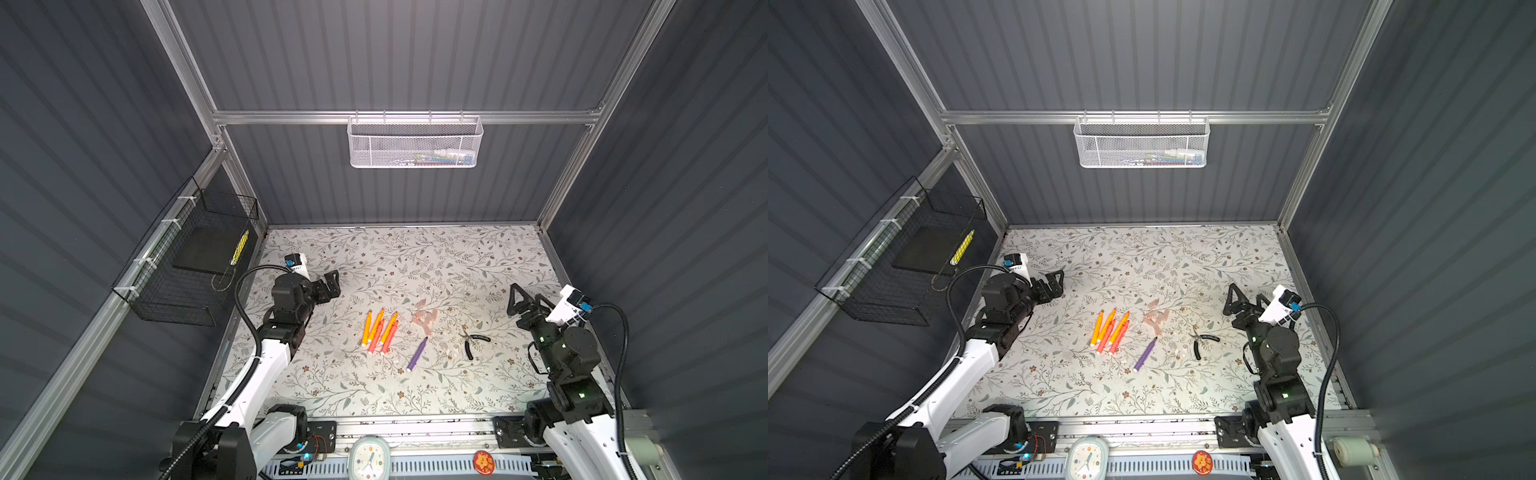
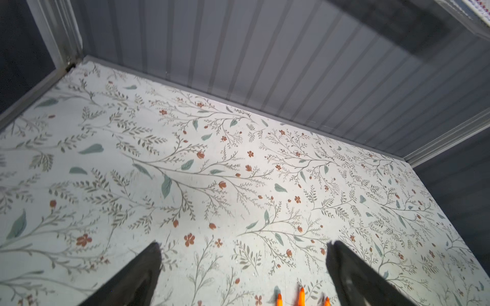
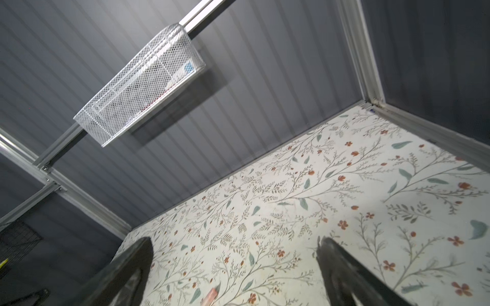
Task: Insert pens into pen caps
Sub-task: Pick up the pen from the bottom-center of the table.
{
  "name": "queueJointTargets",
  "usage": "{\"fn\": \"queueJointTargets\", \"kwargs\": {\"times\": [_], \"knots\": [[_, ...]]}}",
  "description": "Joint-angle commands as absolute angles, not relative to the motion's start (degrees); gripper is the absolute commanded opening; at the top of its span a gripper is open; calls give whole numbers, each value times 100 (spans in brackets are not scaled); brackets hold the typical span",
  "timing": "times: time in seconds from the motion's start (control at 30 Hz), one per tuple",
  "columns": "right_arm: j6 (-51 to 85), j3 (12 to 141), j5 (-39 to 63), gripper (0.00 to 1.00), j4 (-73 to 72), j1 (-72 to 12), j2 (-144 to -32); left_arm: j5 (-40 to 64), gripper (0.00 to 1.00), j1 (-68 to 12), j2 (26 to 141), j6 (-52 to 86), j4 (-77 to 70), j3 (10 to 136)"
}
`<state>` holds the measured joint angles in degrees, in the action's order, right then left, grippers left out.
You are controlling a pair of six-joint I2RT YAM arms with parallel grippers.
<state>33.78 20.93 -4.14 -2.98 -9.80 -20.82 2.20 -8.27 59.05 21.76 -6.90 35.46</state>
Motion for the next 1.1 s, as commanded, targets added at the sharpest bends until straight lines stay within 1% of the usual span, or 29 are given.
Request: {"fn": "queueJointTargets", "kwargs": {"times": [0.0, 0.07, 0.13, 0.17, 0.27, 0.33, 0.43, 0.5, 0.57, 0.7, 0.77, 0.87, 0.97, 1.07], "knots": [[3648, 2209, 398, 99, 84, -1014, -2366, 214, 100, -817, 5284, 2601, -542, 3123], [3782, 2316, 672, 99, 77, -1126, -2749, 159, 100, -817, 4999, 2612, -468, 2967], [3823, 2515, 858, 99, 109, -1406, -3222, 371, 100, -817, 4899, 2542, -156, 3013], [3833, 2628, 791, 99, 175, -1654, -3463, 619, 100, -826, 4914, 2553, -47, 3040], [3919, 2847, 127, 99, 366, -2536, -4053, 1456, 98, -918, 5069, 2702, -25, 2996], [3963, 3007, -271, 96, 494, -3017, -4448, 1705, 98, -1294, 5152, 2751, -151, 2848], [3945, 3342, -692, 93, 813, -3450, -4995, 1316, 93, -2431, 5354, 2733, -174, 2804], [3988, 3402, -689, 89, 838, -3514, -5219, 986, 89, -3283, 5603, 2673, -220, 2841], [4032, 3306, -655, 88, 705, -3516, -5304, 579, 85, -3993, 5909, 2633, -205, 2923], [4000, 3241, -816, 86, 771, -3515, -5444, 80, 76, -5047, 6731, 2615, -374, 3103], [3967, 3290, -891, 83, 899, -3515, -5484, 48, 72, -5329, 7098, 2582, -429, 3192], [3920, 3294, -894, 81, 939, -3514, -5502, -128, 70, -5677, 7642, 2524, -330, 3419], [3878, 3292, -967, 80, 987, -3506, -5550, -359, 64, -5913, 8119, 2522, -191, 3708], [3841, 3351, -1039, 80, 1091, -3489, -5585, -485, 63, -6067, 8402, 2525, -176, 3902]]}}
